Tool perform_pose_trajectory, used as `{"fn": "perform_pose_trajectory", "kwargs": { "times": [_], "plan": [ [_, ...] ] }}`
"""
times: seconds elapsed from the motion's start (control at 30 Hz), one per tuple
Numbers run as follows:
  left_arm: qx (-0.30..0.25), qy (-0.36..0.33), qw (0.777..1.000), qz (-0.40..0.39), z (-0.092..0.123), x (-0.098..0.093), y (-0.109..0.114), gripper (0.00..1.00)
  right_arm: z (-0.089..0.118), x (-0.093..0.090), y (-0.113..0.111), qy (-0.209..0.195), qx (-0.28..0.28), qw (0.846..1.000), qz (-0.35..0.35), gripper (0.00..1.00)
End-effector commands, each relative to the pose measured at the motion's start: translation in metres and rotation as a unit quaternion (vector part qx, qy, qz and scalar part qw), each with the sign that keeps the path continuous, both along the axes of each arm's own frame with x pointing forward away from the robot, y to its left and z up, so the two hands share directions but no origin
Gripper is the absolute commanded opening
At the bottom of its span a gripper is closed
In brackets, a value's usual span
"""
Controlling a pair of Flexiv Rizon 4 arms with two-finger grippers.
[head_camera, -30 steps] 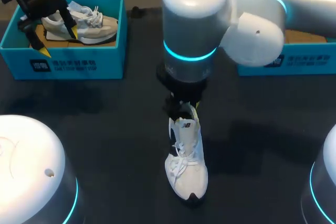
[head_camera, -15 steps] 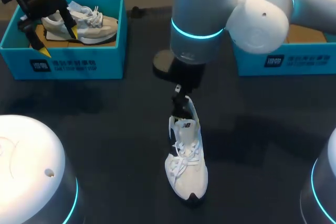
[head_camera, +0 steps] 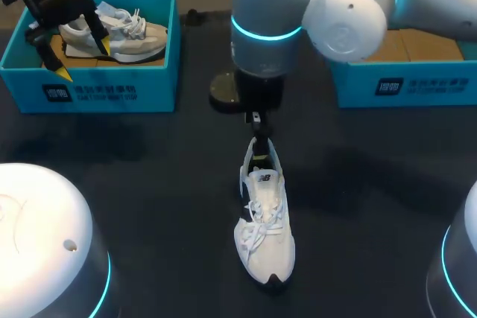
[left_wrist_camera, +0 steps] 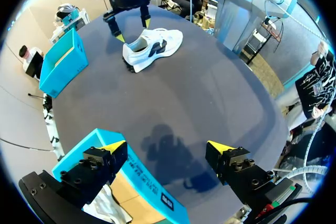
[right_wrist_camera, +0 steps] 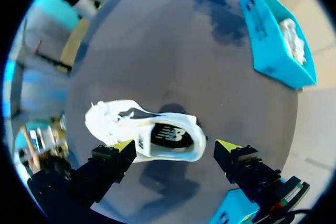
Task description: Take the shoe out of the shoebox, open the shoe tongue, remove and reinsert the insole, then place the shoe into the shoebox
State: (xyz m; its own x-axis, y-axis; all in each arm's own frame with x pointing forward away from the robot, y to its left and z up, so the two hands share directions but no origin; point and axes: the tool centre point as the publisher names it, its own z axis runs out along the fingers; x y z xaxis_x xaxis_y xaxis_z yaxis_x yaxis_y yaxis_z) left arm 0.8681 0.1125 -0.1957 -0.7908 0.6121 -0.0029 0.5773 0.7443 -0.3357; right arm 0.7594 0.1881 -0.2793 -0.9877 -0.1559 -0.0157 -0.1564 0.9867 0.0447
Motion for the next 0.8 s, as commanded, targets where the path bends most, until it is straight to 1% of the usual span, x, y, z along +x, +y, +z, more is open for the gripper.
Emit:
{"fn": "perform_pose_trajectory", "kwargs": {
  "times": [0.03,0.17,0.37,0.5,0.8],
  "plan": [
    [0.001,-0.001,1.0,0.0,0.0,0.0,0.0,1.0,-0.01,0.012,0.012,-0.006,-0.031,0.998,0.05,1.0],
    [0.001,-0.001,1.0,0.0,0.0,0.0,0.0,1.0,-0.017,0.018,0.009,-0.012,-0.025,0.999,0.033,1.0],
    [0.001,-0.001,1.0,0.0,0.0,0.0,0.0,1.0,-0.026,0.027,0.004,-0.026,-0.031,0.999,-0.005,1.0],
    [0.001,-0.001,1.0,0.0,0.0,0.0,0.0,1.0,-0.032,0.032,0.0,-0.027,-0.028,0.999,-0.007,1.0],
    [0.001,-0.001,1.0,0.0,0.0,0.0,0.0,1.0,-0.056,0.046,-0.013,-0.03,-0.022,0.999,-0.024,1.0]
  ]
}}
